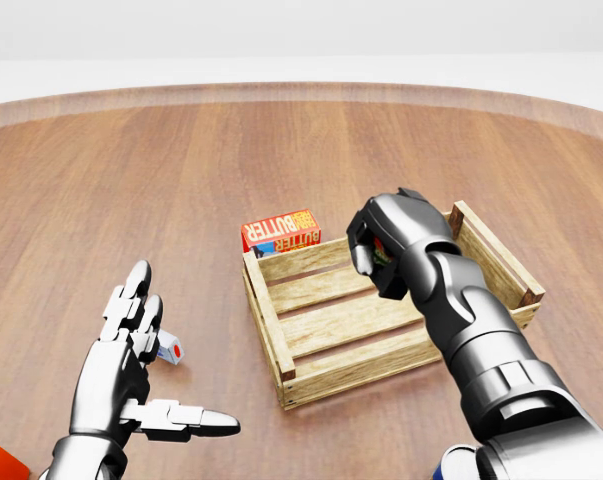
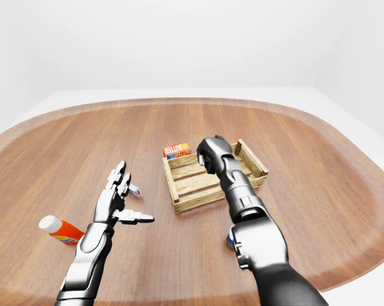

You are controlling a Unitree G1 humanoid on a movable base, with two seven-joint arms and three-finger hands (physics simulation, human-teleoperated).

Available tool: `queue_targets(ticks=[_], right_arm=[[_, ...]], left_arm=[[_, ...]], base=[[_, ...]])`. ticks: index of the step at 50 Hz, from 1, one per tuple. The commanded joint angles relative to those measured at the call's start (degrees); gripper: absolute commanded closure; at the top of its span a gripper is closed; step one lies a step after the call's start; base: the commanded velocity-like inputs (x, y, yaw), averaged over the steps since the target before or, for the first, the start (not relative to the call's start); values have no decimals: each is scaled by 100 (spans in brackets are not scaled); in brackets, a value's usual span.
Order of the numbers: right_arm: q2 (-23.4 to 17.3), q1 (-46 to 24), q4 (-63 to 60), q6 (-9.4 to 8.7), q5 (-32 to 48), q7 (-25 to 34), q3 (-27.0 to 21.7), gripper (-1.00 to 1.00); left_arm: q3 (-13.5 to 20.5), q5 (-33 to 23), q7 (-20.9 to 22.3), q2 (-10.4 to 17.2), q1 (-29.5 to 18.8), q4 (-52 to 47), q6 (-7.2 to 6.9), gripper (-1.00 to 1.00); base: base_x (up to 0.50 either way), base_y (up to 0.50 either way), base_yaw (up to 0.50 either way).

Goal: Pick up the tomato sauce, and put it in the wooden tray.

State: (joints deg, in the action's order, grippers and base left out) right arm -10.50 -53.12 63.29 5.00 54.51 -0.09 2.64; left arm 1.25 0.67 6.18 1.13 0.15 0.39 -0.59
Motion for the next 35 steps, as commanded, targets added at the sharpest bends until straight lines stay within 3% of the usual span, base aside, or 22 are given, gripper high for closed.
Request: queue_targets(ticks=[1, 22, 35], right_arm=[[31, -623, 1094, 0, 50, -395, 99, 100], [103, -855, 1489, 0, 979, -268, 159, 100], [124, -829, 1553, 0, 1180, -245, -63, 100]], left_arm=[[5, 6, 5, 2, -10, 16, 7, -100], [12, 32, 13, 3, -14, 25, 10, -100], [17, 46, 15, 4, -14, 1, -17, -100]], base=[[0, 0, 0], [0, 0, 0], [0, 0, 0]])
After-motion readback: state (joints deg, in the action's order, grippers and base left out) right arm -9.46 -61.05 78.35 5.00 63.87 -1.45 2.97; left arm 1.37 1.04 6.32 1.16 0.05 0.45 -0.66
